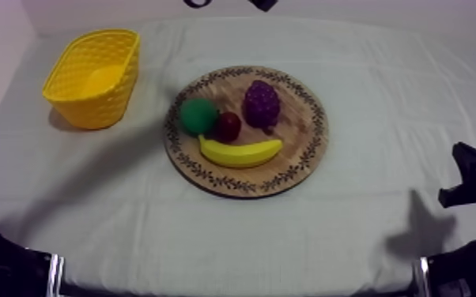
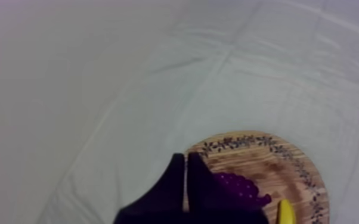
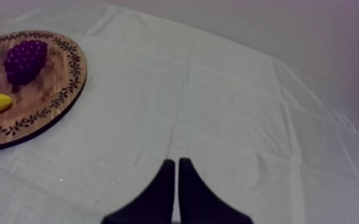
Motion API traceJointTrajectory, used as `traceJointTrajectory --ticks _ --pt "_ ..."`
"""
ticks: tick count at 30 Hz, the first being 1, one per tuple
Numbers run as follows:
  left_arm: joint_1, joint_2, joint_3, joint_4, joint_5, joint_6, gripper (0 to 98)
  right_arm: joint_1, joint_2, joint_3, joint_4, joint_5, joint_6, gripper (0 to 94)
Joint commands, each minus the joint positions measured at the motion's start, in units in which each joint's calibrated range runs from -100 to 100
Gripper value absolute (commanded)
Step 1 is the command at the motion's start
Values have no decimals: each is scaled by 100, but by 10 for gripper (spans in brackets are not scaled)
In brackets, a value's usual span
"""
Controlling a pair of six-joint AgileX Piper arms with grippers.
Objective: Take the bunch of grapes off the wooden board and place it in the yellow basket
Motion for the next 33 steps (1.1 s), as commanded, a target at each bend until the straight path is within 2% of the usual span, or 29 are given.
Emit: traceJointTrajectory --ticks 1,10,25,28,33 --pt "43 106 -82 7 137 -55 0 1 0 -1 2 0 -1 5" --pt "223 667 -384 7 463 -219 0 1 0 -1 2 0 -1 5" --pt "271 858 -366 36 732 -251 0 1 0 -1 2 0 -1 5" --pt "277 812 -337 10 753 -124 0 1 0 -1 2 0 -1 5" --pt "276 745 -201 -108 641 475 0 1 0 -1 2 0 -1 5"
